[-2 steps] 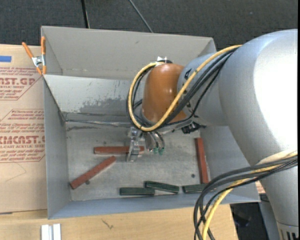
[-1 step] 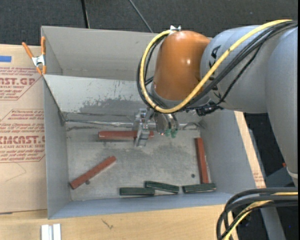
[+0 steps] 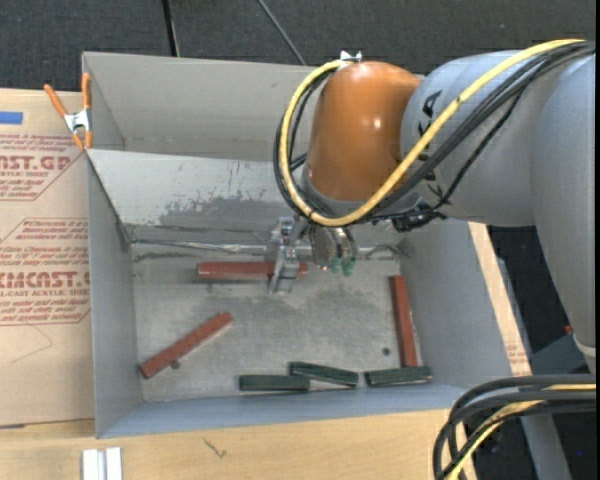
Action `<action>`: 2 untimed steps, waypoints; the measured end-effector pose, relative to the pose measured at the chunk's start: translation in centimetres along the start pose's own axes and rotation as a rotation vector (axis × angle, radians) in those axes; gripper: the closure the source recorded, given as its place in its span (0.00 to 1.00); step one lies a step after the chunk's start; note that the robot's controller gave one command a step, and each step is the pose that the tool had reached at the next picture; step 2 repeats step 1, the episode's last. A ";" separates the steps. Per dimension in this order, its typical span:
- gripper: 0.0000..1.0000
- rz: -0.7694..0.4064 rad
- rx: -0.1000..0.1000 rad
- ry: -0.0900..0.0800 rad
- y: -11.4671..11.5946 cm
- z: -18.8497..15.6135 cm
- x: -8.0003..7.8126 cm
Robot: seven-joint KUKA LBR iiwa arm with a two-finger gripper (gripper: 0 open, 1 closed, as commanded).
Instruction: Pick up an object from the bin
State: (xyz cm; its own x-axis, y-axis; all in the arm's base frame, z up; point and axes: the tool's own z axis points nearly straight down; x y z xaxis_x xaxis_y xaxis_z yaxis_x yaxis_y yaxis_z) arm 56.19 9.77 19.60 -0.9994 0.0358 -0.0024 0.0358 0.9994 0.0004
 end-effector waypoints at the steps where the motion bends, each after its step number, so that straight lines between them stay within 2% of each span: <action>1: 1.00 0.015 0.000 -0.001 -1.3 -12.0 1.6; 2: 1.00 0.015 0.000 -0.001 -1.3 -12.0 1.6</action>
Offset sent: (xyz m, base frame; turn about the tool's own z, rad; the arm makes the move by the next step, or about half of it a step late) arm 0.0000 0.0000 0.0000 0.0000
